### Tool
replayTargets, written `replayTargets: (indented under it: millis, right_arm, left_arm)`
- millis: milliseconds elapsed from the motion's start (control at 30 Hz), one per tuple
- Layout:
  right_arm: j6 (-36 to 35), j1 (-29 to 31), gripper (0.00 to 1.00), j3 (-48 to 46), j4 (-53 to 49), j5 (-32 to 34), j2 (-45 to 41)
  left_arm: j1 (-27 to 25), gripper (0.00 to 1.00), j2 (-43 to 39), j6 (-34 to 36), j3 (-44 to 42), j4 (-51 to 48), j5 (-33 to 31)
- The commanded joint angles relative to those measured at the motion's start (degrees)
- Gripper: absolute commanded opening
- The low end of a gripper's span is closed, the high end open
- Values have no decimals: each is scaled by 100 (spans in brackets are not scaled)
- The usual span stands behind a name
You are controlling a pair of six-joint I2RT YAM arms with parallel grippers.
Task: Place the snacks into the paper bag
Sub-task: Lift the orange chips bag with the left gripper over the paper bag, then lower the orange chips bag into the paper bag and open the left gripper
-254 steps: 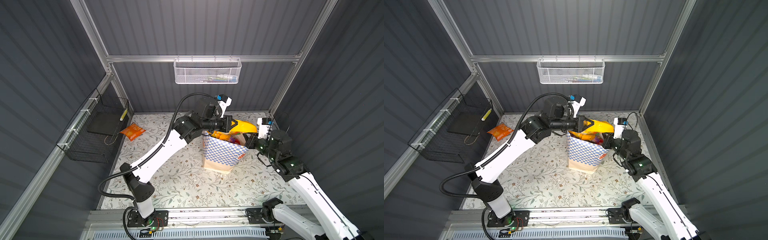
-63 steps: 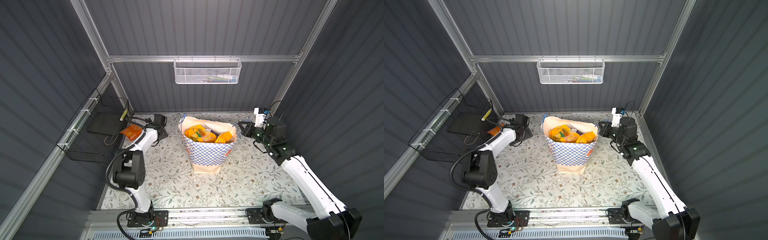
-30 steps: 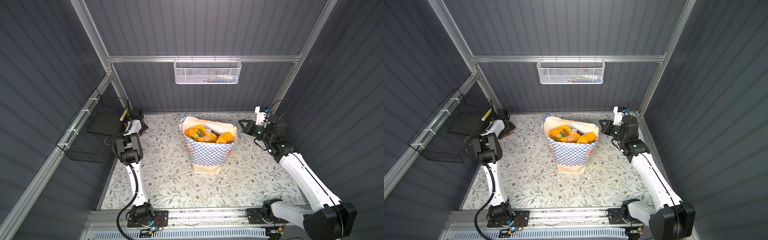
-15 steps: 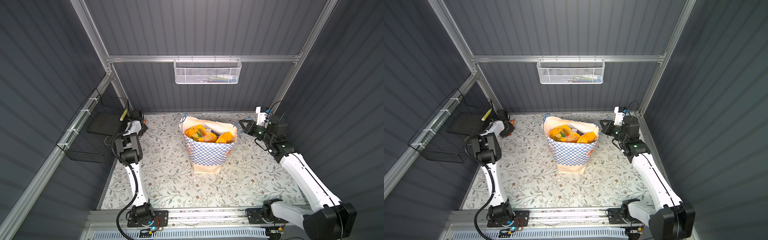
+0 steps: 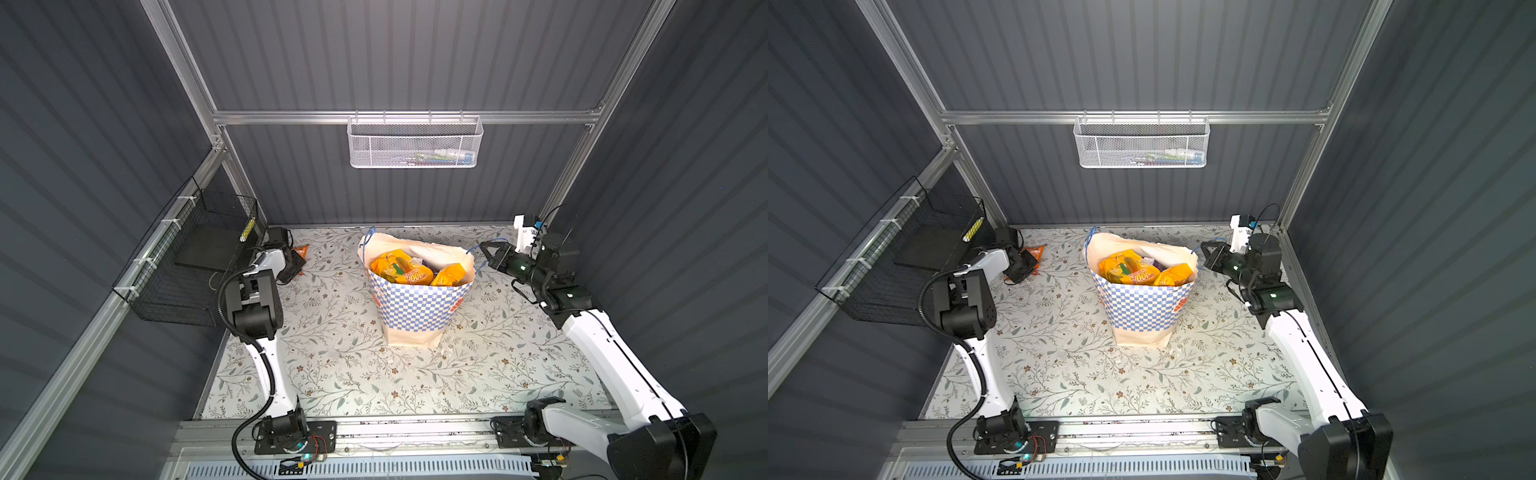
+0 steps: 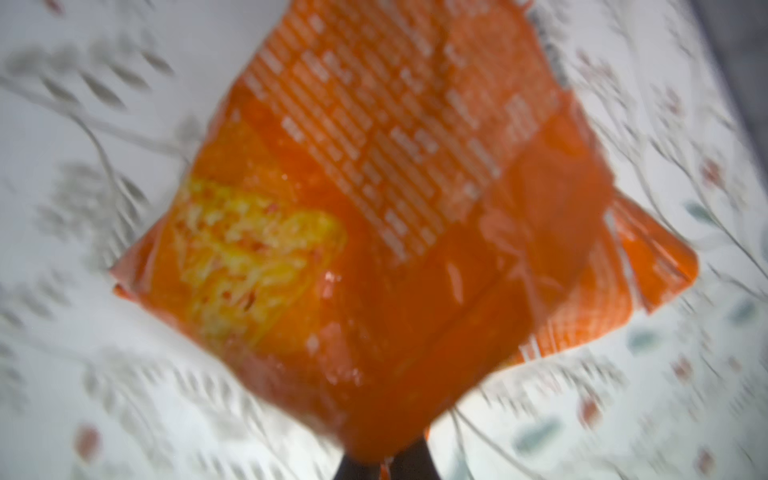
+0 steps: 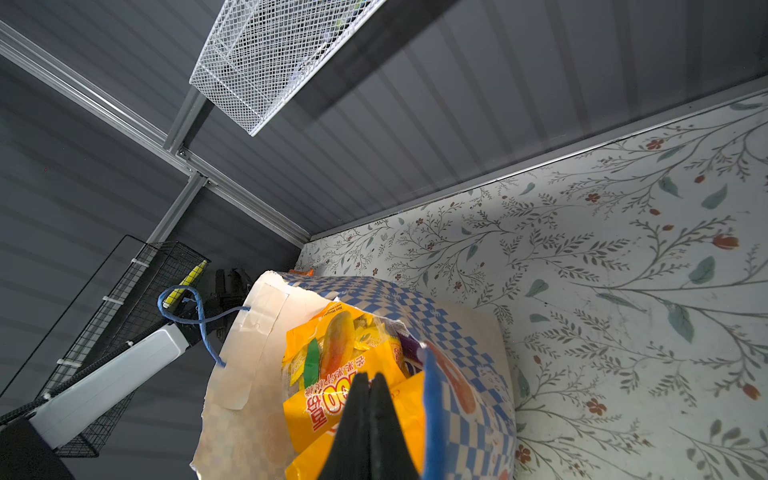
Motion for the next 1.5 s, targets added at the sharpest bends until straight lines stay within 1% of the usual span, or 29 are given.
replayTargets:
  millis: [0, 133, 267, 367, 467, 500, 667, 800, 933, 1067, 1200, 1367, 1467]
  right_arm:
    - [0, -49, 0, 78, 368, -36, -258]
    - [-28, -49, 0, 100, 302, -36, -324]
    - [7, -49, 0, 122, 309, -120, -352]
    - [24, -49, 0, 153, 290, -178, -360]
    - [24, -49, 0, 166, 275, -216, -376]
    - [21, -49, 0, 166, 269, -219, -385]
    - [-11, -49, 0, 188, 197, -231, -421]
    - [-19, -49, 0, 201, 169, -266, -440]
    - [-28, -49, 0, 210, 150, -268, -457]
    - [-37, -49, 0, 219, 134, -275, -466]
    - [-33, -49, 0, 227, 133, -275, -483]
    - [-12, -49, 0, 228, 152, -318, -475]
    - [-28, -49, 0, 237, 146, -307, -500]
  left_arm:
    - [-471, 0, -913, -310, -461, 391, 431]
    - [-923, 0, -2078, -360, -1068, 572, 319]
    - [-1352, 0, -3194, -200, -1222, 430, 34]
    - [-1700, 0, -3918, 66, -1164, 365, -158]
    - [-2199, 0, -4345, 506, -989, 309, -216]
    - [-2351, 0, -4411, 634, -792, 271, -193]
    - [-3132, 0, -4501, 1242, -514, 168, 140]
    - [-3913, 0, -4393, 1842, -267, 2, -47]
    - [-4377, 0, -4011, 1961, 173, -552, -201]
    - [-4708, 0, -3913, 2026, 100, -760, -585]
    - [-4886, 0, -3750, 2150, 74, -1229, -1042]
    - [-5128, 0, -3349, 2358, 349, -1893, -1490]
    - [-5305, 0, -3095, 2405, 532, -2330, -1963]
